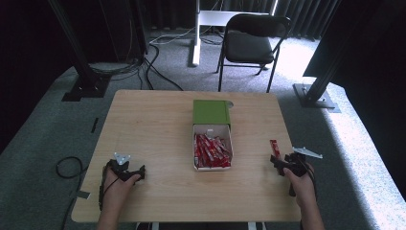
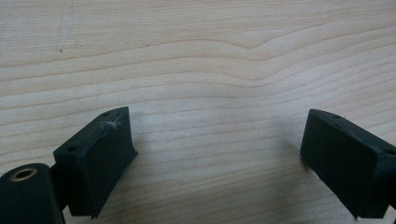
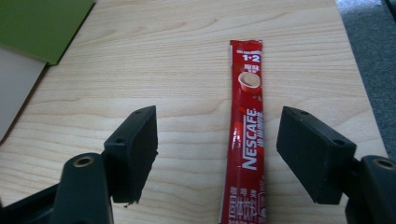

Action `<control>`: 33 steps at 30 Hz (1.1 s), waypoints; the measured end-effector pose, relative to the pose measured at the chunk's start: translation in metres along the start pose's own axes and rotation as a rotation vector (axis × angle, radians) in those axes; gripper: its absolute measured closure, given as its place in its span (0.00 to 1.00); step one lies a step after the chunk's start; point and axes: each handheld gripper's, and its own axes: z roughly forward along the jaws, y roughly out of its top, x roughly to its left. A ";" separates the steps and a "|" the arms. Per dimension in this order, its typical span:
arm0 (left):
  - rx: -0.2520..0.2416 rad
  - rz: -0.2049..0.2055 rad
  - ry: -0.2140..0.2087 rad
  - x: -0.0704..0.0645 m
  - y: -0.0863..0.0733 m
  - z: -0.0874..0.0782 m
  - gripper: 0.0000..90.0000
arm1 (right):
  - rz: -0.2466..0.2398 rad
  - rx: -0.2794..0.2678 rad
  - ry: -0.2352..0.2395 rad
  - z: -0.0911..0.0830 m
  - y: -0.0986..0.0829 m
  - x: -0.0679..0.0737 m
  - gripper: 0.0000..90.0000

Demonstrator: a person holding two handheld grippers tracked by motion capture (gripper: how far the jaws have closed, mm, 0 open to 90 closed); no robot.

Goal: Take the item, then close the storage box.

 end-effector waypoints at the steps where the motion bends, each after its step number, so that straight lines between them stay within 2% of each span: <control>1: 0.000 0.000 0.000 0.000 0.000 0.000 0.11 | 0.000 0.000 0.000 0.000 0.000 0.000 0.31; 2: 0.000 0.000 0.000 0.000 0.000 0.000 0.11 | -0.018 0.001 0.010 0.000 0.000 0.001 0.28; 6: 0.001 -0.006 0.004 0.000 0.000 0.000 0.11 | -0.034 0.004 0.029 0.000 0.000 0.004 0.22; 12: 0.001 -0.013 0.009 -0.001 0.000 0.000 0.11 | -0.031 0.004 0.041 0.002 0.000 0.005 0.21; 18: 0.001 -0.015 0.010 -0.002 0.000 0.000 0.11 | -0.053 0.008 0.059 0.002 0.000 0.008 0.20; 19: 0.001 0.015 -0.013 -0.005 0.001 0.000 0.11 | -0.065 0.010 0.069 0.001 0.001 0.010 0.19; 20: 0.001 0.015 -0.013 -0.005 0.001 0.000 0.11 | -0.065 0.010 0.069 0.001 0.001 0.010 0.19; 24: 0.027 0.073 -0.057 -0.016 0.004 -0.001 0.12 | -0.073 0.006 0.074 0.001 0.001 0.011 0.20; 26: 0.030 0.106 -0.072 -0.021 0.006 -0.002 0.18 | -0.071 0.007 0.074 0.001 0.000 0.012 0.20; 33: -0.010 0.147 -0.133 -0.037 0.013 -0.004 0.18 | -0.096 0.013 0.081 0.001 0.000 0.017 0.20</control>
